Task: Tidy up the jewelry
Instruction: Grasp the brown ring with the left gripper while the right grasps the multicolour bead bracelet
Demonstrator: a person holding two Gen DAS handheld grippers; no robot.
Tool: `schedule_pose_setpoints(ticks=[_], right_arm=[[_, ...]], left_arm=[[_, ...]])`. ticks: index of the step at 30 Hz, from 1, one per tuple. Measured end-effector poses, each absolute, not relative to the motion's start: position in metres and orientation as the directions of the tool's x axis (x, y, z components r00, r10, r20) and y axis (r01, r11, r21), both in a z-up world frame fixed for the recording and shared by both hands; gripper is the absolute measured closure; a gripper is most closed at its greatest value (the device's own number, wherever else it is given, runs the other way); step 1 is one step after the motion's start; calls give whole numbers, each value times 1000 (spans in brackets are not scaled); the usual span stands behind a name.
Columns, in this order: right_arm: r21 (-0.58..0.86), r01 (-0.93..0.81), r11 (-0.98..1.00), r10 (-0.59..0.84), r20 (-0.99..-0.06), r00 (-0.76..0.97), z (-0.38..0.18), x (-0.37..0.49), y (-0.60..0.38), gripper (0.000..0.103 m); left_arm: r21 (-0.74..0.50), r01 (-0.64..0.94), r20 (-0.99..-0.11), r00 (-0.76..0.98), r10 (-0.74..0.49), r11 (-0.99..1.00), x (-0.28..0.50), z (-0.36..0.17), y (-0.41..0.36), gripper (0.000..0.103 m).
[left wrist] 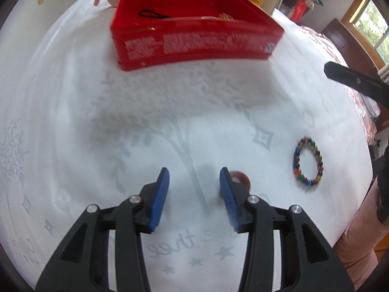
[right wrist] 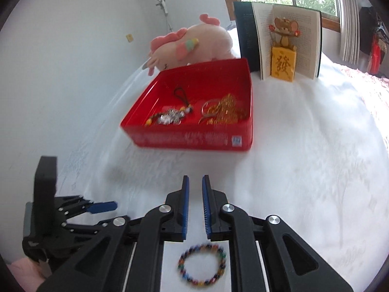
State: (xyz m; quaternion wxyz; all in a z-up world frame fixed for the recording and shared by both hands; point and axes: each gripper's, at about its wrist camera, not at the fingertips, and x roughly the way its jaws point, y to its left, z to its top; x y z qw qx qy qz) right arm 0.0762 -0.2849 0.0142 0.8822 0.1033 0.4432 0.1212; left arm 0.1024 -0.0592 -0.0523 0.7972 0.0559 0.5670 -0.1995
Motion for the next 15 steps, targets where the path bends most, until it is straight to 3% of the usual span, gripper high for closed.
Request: schedule_pose_setpoints(ticks=[10,15], right_arm=[[312,-112,943,319,-764,560,-1,52,-291,91],[315,-103,944,318,-776,544,-9,46,-294,91]], left_arm=[[-122,409,-938,251,-240,904,98,-58,-68,63],[-135,413,-939,236,-249,901,102,-59,-70,79]])
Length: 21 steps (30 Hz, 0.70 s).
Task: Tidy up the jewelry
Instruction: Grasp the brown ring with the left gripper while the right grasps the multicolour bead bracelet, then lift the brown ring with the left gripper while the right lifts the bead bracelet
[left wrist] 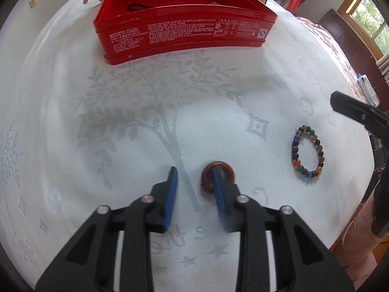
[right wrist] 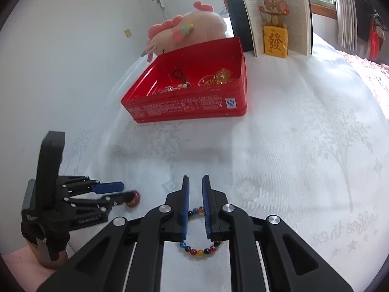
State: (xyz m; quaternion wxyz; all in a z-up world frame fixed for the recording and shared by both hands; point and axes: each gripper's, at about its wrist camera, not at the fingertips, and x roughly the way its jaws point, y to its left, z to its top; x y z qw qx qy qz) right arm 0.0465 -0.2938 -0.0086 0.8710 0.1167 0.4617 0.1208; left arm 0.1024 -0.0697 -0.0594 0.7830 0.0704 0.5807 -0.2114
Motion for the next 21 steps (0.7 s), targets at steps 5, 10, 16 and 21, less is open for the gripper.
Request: schedule_pose_setpoints(ticks=[5,10,16,21], right_arm=[[287,-104,952,299,-809,506,-17,38,-295,91],[272,-101,957,287,-842,458,-30,31,-295,91],[267,-111,957,289,-866,408,-44,29,-292,91],[256,-124,959,284,-889,359,-59,37,-284,91]], left_arm=[[-158,420,-935,227,-272,894,103,-61,-71,95],[-177,416,-930,225,-290,892,103,-62,-69,95],[-189,409,-927,226,-300,893,103,-62,-67,95],[-195,404,-926,224,-303,894,103,-59,-60,95]])
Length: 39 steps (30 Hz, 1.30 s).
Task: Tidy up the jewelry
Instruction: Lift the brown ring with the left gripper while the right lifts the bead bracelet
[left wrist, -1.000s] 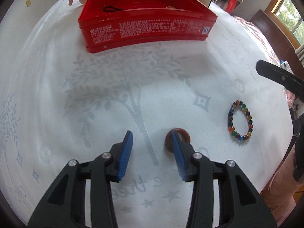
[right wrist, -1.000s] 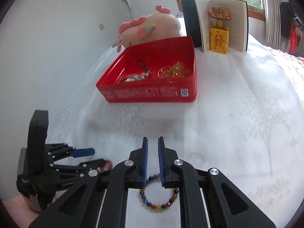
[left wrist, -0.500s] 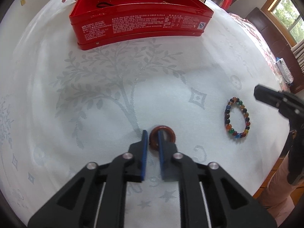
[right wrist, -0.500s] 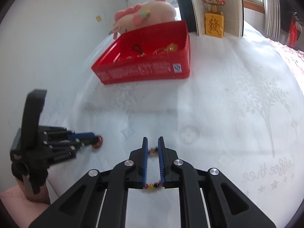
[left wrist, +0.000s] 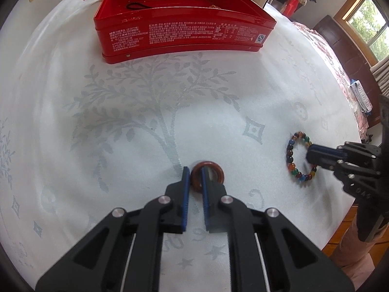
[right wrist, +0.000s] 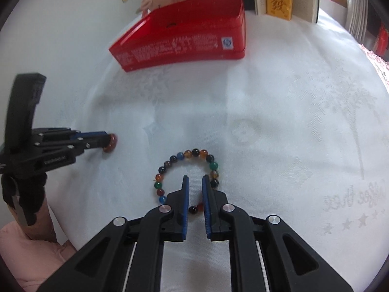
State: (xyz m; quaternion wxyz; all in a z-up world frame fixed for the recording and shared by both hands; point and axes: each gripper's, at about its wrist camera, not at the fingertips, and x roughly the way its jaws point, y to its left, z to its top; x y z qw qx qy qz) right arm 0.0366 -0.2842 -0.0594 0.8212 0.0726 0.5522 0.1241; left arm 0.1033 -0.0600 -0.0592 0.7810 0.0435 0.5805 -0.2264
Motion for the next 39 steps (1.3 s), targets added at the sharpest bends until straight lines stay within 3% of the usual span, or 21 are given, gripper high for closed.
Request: schedule_pose_setpoints(ticks=[4,12,15,25,27,29,33,36,39], right_arm=[[253,-137,958,286,-888,360,-60,38,-280,103],[286,-153,946,324,-852,412,-43,32,-283,103],[258,-132,957,290,-862,416,-40,33,-289,96],[257,-104,961,277,-870,408,-47,37,-299,90],[251,-106,962,273,-872,407,-48,38,-298,86],[255,-104,961,276,-873,403,-50,39,-298,85],[264,-102,959,283,-876,391,-56,42,-298,85],[268,-105,958,288,-875,388,-58,43,-298,85],[272,-114,956,295,-875,384,-60,43,-295,85]], left_arm=[[-197,399,-925,226,-304,896,105,-58,-59,95],[-209,393,-917,239,-319,896,104,-50,-52,96],[-203,396,-916,247,-317,896,104,-46,-49,95],[-146,390,-928,263,-262,909,107,-49,-48,93],[-147,396,-928,261,-264,906,110,-51,-49,90],[-155,398,-931,247,-269,904,112,-55,-51,79],[-140,413,-935,245,-258,900,114,-60,-59,74],[-140,410,-934,246,-257,901,116,-61,-61,76],[-173,412,-929,232,-287,894,117,-62,-64,93]])
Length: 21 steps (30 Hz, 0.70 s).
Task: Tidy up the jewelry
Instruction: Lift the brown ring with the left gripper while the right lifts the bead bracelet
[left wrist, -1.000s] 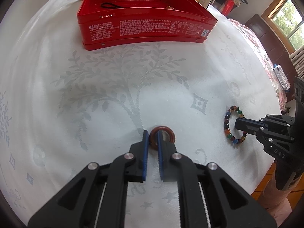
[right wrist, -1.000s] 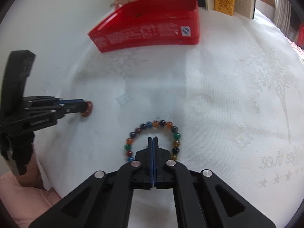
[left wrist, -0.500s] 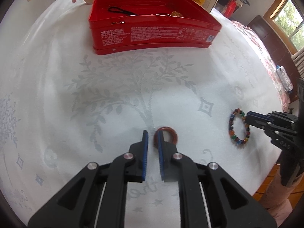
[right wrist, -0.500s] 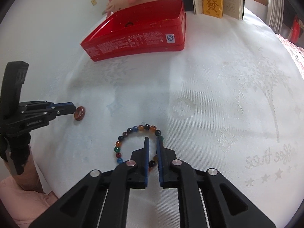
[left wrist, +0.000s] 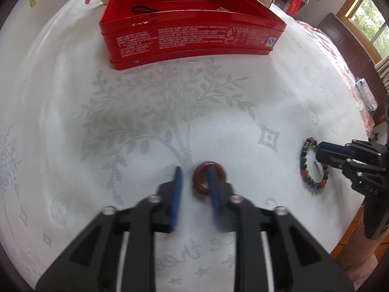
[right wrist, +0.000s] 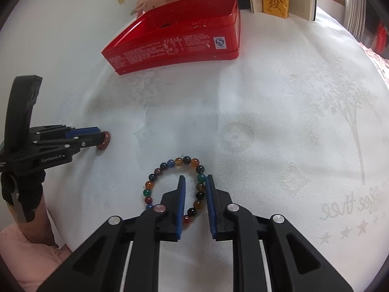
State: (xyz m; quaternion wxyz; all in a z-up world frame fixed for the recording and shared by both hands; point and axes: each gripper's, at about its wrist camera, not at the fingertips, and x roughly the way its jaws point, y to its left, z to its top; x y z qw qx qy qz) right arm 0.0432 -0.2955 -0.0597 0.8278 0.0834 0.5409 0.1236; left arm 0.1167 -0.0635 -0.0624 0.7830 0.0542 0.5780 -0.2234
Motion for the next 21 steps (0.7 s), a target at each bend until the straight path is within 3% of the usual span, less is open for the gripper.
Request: schedule_pose_setpoints(ticks=[2,11,21], right_arm=[[278,-117,953,302,-874,381,-61,44,-294,96],[337,-121,934,355,-827,437,-44,43,-299,96],[356,-163,920,389,-787,479,-14,49,-296,96]], left_arm=[[-186,402,-928,229,-295,896,117,-63,-62,93],[-249,367,-906,239,-350,896,119,-51,-50,94],[-217,378,-895,291,-338,900,122,-28,-51,94]])
